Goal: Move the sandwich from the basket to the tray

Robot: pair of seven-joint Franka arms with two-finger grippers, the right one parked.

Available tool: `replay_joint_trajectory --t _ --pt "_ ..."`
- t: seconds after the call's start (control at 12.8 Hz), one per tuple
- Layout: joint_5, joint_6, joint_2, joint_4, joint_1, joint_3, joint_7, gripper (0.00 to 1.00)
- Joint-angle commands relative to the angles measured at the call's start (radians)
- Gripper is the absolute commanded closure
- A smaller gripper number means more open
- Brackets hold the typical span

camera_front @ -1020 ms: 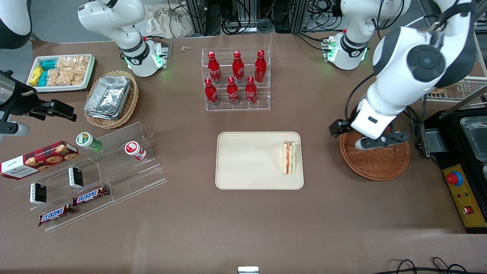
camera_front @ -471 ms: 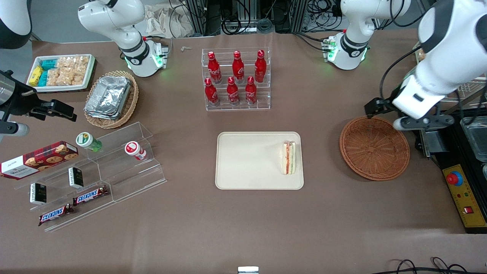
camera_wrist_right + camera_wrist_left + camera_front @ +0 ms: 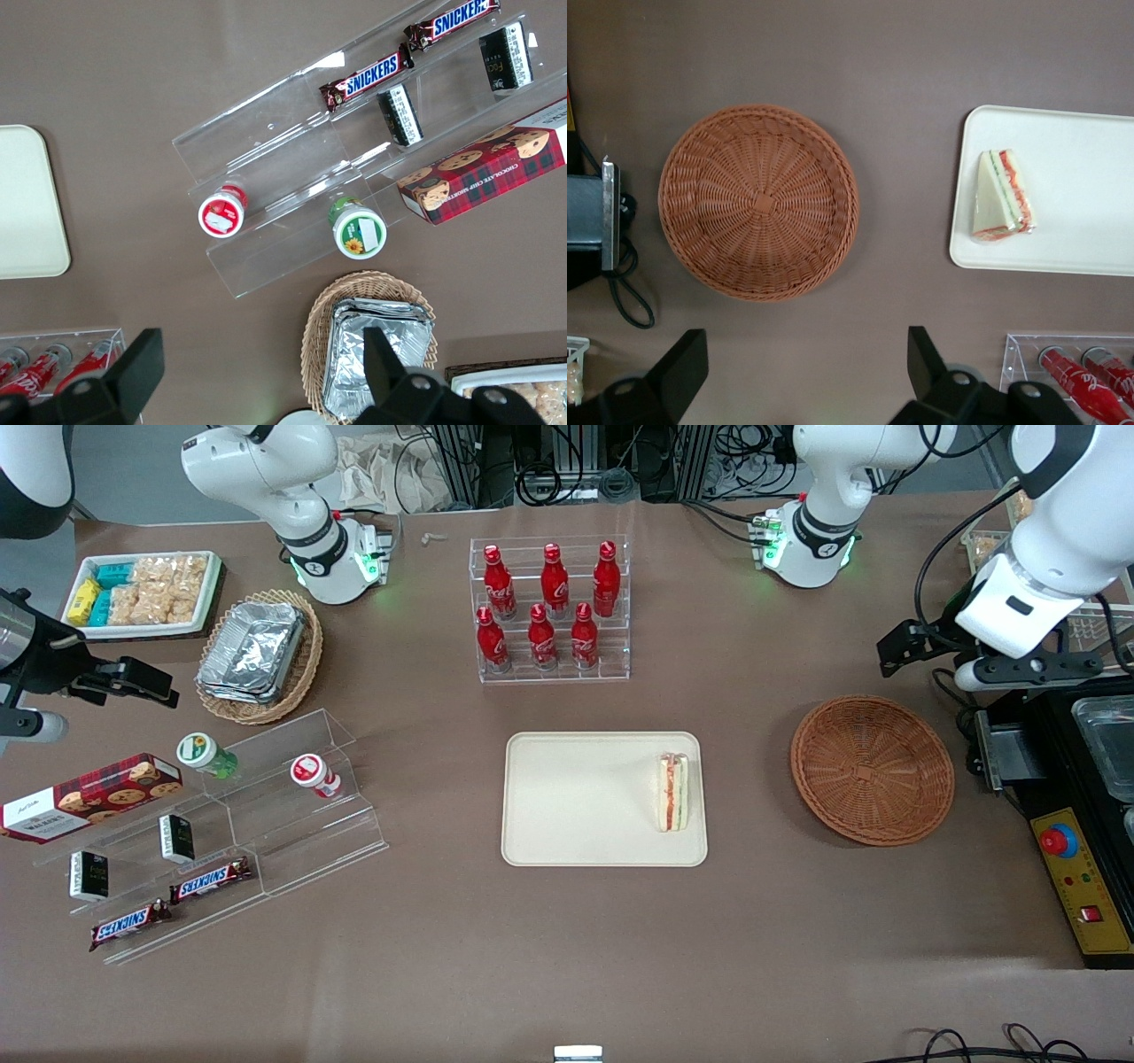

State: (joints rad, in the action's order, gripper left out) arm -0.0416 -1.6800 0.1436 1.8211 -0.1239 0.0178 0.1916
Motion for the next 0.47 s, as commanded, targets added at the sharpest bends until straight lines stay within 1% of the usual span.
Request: replay_joint_trajectory --t 0.0,0.24,0.39 --pt "0.006 0.014 -0.048 -0.107 -0.013 -0.01 -0.011 0.0" --pt "0.009 0.034 -0.101 -0.2 -0.013 -0.01 -0.011 0.0" --pt "0.028 0.036 -0.101 -0.201 -0.013 -0.01 -0.011 0.0"
